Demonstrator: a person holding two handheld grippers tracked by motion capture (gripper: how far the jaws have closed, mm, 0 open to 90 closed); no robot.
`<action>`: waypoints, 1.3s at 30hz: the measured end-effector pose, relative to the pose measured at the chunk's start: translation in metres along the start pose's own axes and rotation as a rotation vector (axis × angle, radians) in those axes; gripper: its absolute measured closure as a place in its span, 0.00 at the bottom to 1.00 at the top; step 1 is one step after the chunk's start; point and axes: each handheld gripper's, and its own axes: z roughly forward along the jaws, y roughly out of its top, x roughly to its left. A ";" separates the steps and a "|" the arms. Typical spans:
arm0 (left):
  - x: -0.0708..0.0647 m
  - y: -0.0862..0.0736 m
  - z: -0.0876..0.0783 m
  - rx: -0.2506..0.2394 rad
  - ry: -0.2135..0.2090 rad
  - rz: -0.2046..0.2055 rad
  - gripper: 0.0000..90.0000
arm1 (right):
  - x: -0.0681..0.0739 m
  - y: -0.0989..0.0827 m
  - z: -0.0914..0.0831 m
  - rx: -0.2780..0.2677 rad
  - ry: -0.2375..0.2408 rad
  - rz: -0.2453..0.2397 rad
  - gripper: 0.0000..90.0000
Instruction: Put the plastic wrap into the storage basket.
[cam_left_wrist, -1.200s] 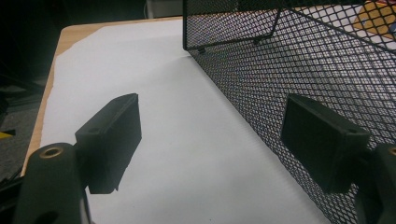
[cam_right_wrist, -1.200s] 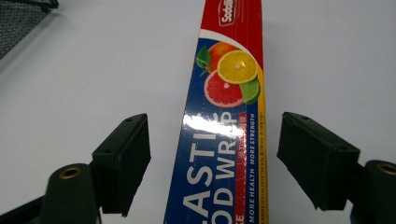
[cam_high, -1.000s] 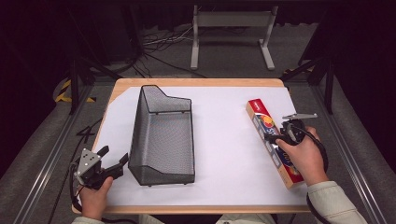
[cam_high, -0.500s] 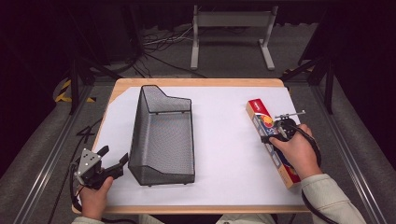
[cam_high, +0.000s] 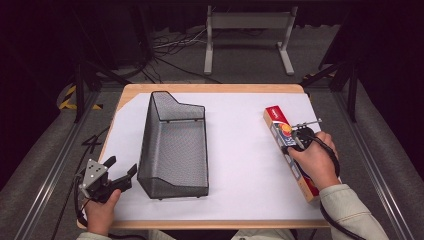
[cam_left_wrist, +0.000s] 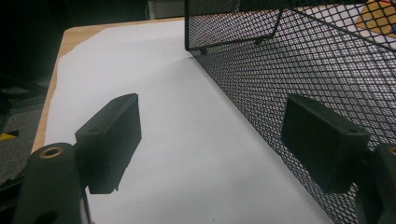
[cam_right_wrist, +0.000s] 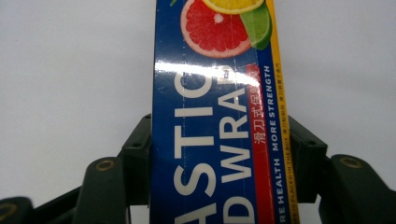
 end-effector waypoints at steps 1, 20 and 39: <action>0.000 0.000 0.000 0.001 0.000 0.001 0.23 | 0.000 0.000 0.000 0.000 0.000 0.000 0.46; 0.000 0.000 0.000 0.001 0.008 0.002 0.24 | 0.017 0.023 -0.053 -0.194 0.054 0.056 0.46; 0.001 0.000 0.001 0.000 0.014 -0.005 0.24 | 0.086 0.056 -0.083 -0.206 0.150 -0.005 0.45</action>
